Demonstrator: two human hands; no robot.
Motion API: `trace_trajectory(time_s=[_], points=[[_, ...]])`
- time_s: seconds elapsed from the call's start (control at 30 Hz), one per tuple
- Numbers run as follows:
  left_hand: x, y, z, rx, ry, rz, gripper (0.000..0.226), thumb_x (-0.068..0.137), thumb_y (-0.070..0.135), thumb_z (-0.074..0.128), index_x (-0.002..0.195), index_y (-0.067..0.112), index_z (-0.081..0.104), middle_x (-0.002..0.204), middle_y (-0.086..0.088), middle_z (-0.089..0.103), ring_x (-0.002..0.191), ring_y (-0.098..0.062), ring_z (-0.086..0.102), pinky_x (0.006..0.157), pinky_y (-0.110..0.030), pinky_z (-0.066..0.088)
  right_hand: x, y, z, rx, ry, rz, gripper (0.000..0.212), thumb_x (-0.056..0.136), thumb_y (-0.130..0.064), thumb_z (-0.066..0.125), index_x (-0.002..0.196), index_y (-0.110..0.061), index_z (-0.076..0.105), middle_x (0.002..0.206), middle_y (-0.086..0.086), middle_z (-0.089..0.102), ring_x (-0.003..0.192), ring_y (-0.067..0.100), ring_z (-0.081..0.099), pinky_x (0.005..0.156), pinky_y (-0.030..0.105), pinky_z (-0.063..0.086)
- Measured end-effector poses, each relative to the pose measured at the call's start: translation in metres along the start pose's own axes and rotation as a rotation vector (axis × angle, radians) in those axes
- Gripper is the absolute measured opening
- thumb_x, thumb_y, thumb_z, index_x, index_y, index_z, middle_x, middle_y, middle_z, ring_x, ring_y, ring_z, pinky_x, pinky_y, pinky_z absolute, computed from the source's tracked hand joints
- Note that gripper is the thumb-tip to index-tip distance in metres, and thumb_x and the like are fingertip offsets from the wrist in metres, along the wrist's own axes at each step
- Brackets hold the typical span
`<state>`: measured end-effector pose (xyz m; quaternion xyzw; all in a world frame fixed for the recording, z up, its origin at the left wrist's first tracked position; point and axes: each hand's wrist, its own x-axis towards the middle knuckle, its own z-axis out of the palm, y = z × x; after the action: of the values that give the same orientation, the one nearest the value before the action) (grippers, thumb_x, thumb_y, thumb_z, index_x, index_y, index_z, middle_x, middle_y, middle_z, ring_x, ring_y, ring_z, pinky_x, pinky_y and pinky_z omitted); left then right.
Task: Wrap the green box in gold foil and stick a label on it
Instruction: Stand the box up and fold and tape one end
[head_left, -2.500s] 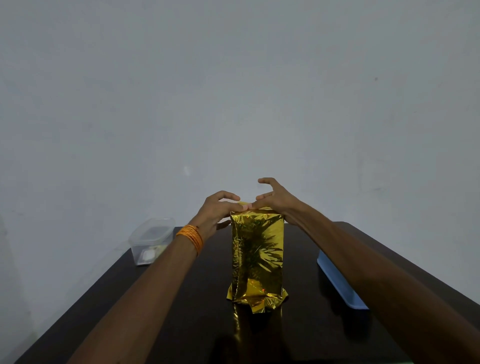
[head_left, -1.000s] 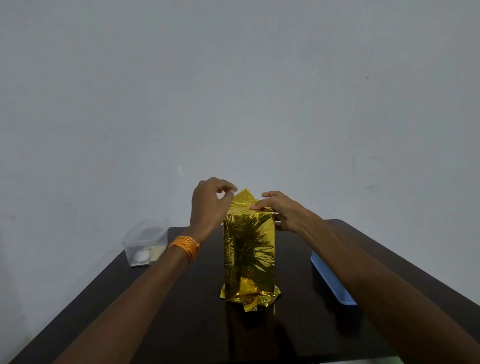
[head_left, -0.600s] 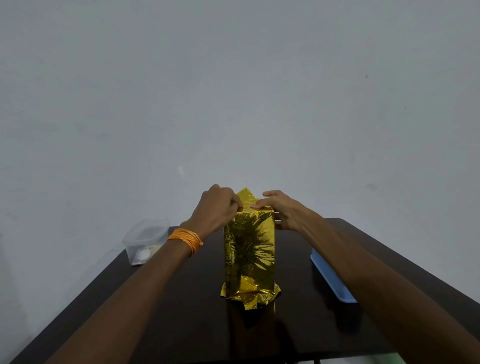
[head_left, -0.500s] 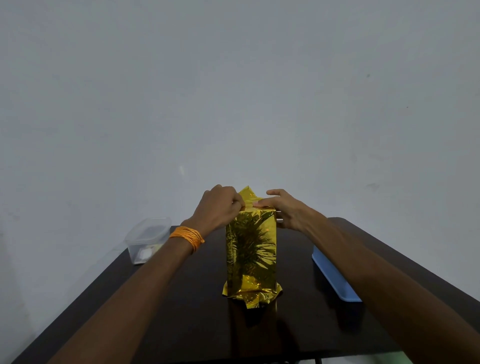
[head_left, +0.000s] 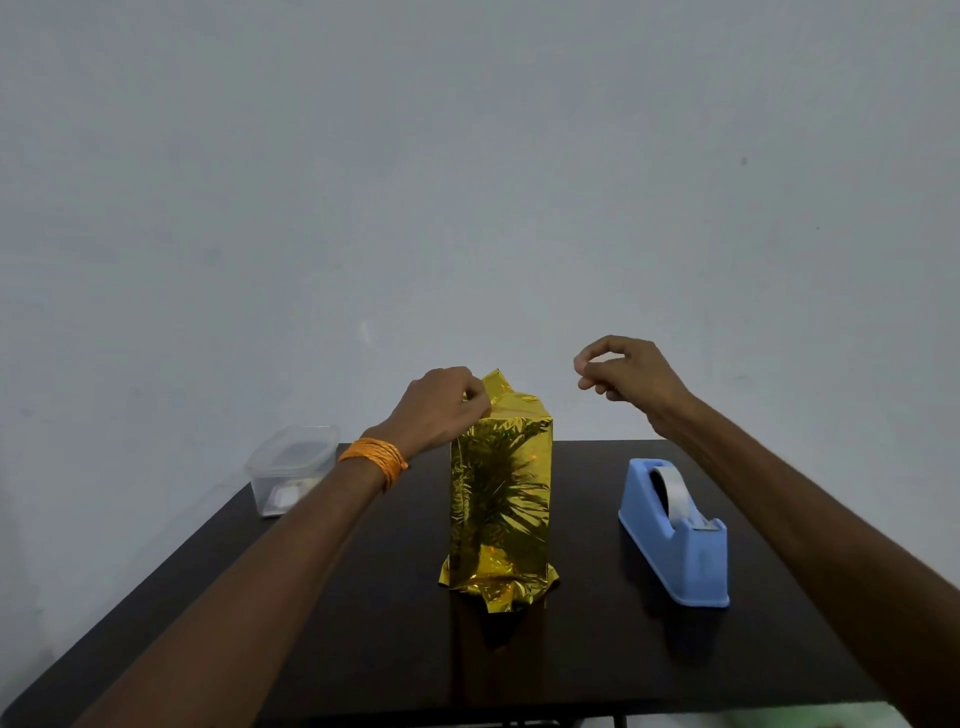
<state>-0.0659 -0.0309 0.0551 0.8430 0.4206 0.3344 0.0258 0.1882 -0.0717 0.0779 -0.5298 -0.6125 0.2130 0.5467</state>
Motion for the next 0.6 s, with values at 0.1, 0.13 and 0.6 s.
trace_trajectory(time_s=[0.1,0.13,0.6], points=[[-0.001,0.000,0.000,-0.006,-0.004,0.004,0.023,0.093,0.026,0.060,0.083,0.013,0.076,0.098,0.000,0.069,0.088,-0.020,0.062,0.083,-0.046,0.053,0.003,-0.015,-0.002,-0.070,-0.187,-0.025,0.029,0.089,-0.010,0.071,0.115,-0.022,0.065,0.077,0.010,0.074,0.068,0.014,0.057,0.063,0.025,0.046],[-0.001,-0.001,0.000,-0.005,-0.003,0.006,0.023,0.093,0.026,0.060,0.084,0.013,0.076,0.099,0.000,0.069,0.088,-0.020,0.062,0.083,-0.046,0.053,0.004,-0.019,-0.001,-0.095,-0.262,-0.029,0.045,0.088,-0.010,0.073,0.125,-0.029,0.057,0.078,0.011,0.075,0.070,0.015,0.058,0.065,0.027,0.047],[-0.005,0.000,0.000,0.029,0.008,0.025,0.023,0.092,0.024,0.055,0.092,0.016,0.077,0.093,-0.005,0.071,0.084,-0.022,0.064,0.077,-0.042,0.054,0.032,-0.037,0.035,-0.272,-0.616,-0.035,0.061,0.089,-0.014,0.073,0.142,-0.030,0.045,0.067,0.002,0.062,0.064,0.010,0.051,0.064,0.027,0.043]])
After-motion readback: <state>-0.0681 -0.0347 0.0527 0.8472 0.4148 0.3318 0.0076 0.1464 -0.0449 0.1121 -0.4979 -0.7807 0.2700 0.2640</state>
